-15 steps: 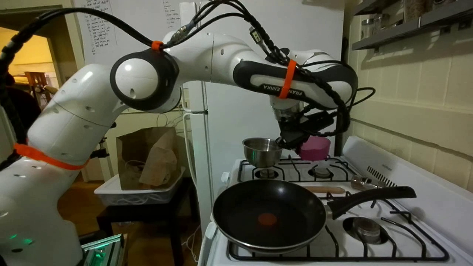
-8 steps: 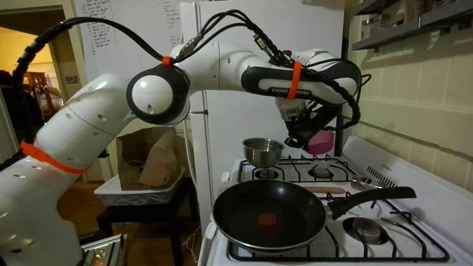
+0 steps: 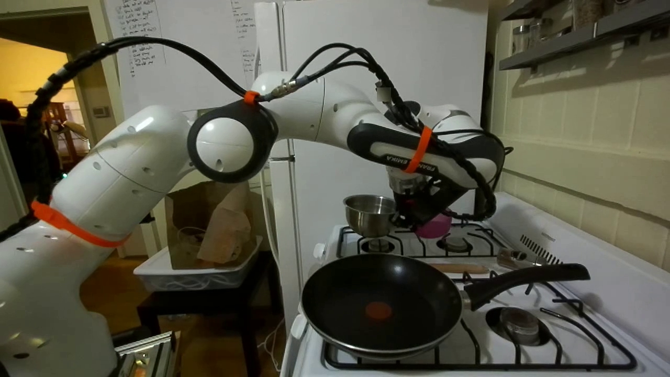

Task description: Pour the contents from the purple bowl into the pan then move the purple bowl to the left.

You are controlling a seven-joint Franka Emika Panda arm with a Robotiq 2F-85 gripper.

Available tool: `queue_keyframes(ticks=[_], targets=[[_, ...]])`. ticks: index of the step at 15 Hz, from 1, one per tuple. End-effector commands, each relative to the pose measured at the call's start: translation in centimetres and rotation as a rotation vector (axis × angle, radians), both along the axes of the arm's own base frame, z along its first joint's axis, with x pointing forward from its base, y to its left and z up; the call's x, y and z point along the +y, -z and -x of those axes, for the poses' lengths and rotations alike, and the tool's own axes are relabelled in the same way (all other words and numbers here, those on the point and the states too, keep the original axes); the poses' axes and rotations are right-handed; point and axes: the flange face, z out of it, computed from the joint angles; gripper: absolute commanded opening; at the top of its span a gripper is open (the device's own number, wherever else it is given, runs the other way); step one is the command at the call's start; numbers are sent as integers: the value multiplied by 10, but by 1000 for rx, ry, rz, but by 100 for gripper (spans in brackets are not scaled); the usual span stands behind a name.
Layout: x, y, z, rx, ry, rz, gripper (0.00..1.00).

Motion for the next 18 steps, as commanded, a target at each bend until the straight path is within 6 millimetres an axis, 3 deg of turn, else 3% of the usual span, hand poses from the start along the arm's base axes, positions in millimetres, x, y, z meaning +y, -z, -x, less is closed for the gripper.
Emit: queue_keyframes(ticks=[1, 12, 18], targets=[[-4, -1, 4, 24, 6, 15, 1], [-13, -2, -6, -4, 19, -4, 1], [-3, 17, 0, 42, -17, -52, 1]])
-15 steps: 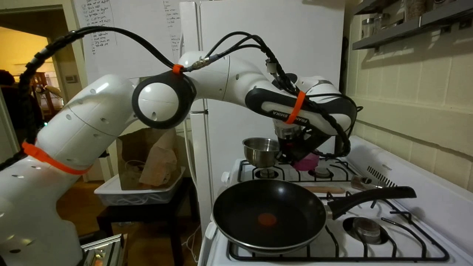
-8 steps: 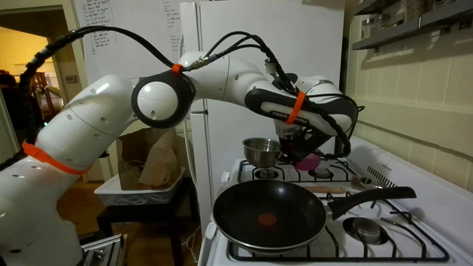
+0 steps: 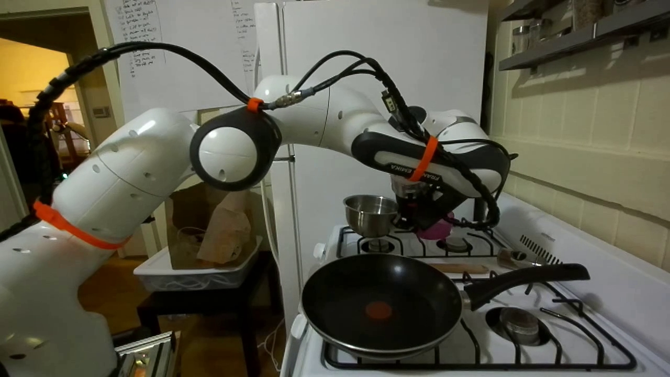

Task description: Pour the contents from the purple bowl into the pan then move the purple bowl to the left.

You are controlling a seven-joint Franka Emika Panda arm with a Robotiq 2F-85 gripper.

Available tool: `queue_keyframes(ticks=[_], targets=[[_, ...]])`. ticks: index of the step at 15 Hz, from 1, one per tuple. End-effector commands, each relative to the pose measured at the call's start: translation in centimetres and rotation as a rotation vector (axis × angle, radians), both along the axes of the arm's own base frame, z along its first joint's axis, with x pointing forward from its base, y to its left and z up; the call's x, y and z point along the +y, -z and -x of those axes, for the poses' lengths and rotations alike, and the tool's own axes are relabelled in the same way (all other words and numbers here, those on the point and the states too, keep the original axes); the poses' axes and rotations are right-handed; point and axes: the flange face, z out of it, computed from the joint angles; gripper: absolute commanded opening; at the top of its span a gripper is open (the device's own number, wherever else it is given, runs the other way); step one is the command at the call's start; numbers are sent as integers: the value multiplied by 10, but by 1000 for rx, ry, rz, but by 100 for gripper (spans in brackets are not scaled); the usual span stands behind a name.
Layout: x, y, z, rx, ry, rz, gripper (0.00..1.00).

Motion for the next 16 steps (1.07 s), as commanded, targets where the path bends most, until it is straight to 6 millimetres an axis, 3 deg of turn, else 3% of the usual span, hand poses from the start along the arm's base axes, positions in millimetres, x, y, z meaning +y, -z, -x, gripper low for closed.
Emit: queue_keyframes(ticks=[1, 6, 7, 8, 16], targets=[[2, 10, 1, 41, -12, 4, 1], [-8, 13, 1, 47, 10, 39, 1], [-10, 12, 0, 44, 14, 46, 29], [-10, 11, 0, 39, 10, 44, 30], [4, -25, -2, -42, -26, 65, 90]])
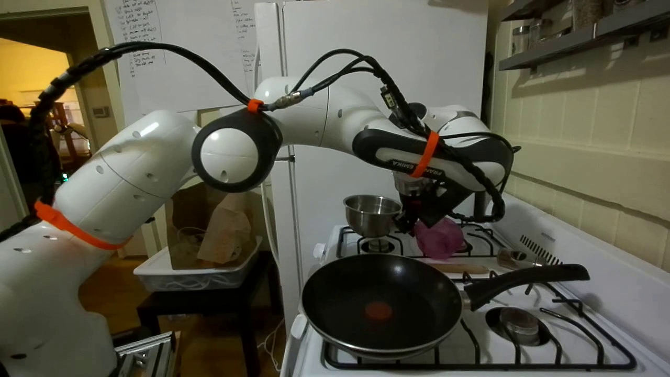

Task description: Pour the contents from the purple bowl into the pan then move the purple bowl to the left.

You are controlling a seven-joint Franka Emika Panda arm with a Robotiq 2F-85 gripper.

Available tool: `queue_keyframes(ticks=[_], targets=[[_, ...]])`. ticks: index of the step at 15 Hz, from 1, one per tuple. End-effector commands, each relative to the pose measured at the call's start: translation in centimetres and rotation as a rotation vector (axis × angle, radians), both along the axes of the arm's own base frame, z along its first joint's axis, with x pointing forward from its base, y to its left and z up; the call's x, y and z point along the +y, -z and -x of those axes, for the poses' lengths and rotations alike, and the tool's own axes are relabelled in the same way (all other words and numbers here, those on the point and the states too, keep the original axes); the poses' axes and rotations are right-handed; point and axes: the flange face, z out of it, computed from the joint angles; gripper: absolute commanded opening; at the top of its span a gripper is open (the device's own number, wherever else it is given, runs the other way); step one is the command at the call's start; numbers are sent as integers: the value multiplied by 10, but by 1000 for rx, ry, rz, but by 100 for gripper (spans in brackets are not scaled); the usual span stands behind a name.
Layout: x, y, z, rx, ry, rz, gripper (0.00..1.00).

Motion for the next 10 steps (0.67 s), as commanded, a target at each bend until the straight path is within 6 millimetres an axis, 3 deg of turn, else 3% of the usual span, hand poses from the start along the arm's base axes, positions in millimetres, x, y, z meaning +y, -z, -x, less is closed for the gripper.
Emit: queue_keyframes(ticks=[1, 2, 7, 10], targets=[[11, -24, 4, -11, -25, 36, 96], [13, -28, 7, -6, -18, 31, 100], [14, -50, 27, 24, 52, 74, 100], [8, -87, 38, 17, 215, 116, 100]])
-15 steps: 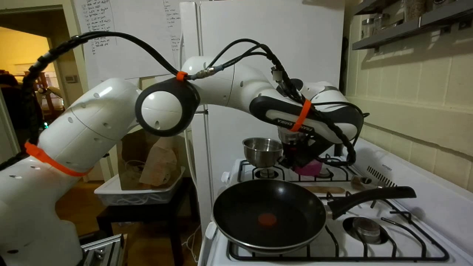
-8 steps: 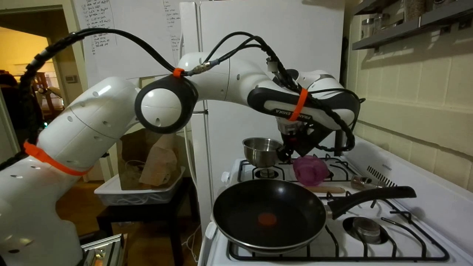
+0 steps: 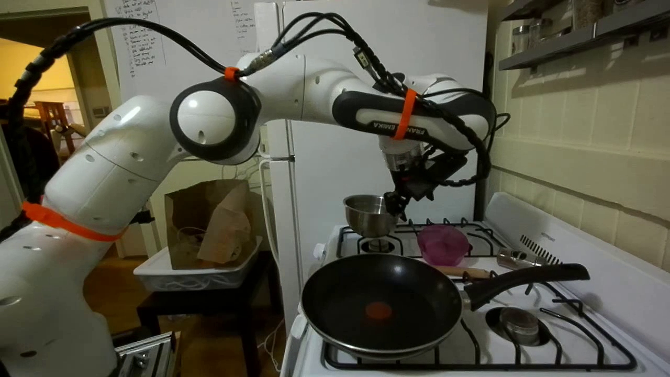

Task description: Pour the contents from the purple bowl into the pan then move the purple bowl to the left.

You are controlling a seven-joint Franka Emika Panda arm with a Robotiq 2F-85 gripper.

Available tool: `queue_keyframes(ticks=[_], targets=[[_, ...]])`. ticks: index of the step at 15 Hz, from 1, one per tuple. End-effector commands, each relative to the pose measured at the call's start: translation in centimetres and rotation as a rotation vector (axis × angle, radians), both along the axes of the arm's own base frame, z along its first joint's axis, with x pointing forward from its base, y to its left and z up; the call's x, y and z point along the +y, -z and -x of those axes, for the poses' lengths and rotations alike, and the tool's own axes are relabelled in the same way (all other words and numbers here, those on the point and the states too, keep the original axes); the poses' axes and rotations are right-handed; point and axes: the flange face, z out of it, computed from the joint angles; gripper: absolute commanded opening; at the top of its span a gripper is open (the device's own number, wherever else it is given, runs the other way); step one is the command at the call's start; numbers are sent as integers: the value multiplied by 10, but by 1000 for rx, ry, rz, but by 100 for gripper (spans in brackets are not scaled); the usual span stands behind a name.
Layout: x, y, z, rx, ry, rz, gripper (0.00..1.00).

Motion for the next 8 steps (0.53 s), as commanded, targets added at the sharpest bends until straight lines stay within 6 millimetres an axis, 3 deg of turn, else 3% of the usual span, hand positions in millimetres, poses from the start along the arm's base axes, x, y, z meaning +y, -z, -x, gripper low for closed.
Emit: queue_keyframes(ticks=[1, 5, 8], targets=[[-4, -46, 28, 30, 196, 10, 100], [0, -83, 63, 50, 397, -47, 100], [6, -100, 90, 83, 519, -122, 100]])
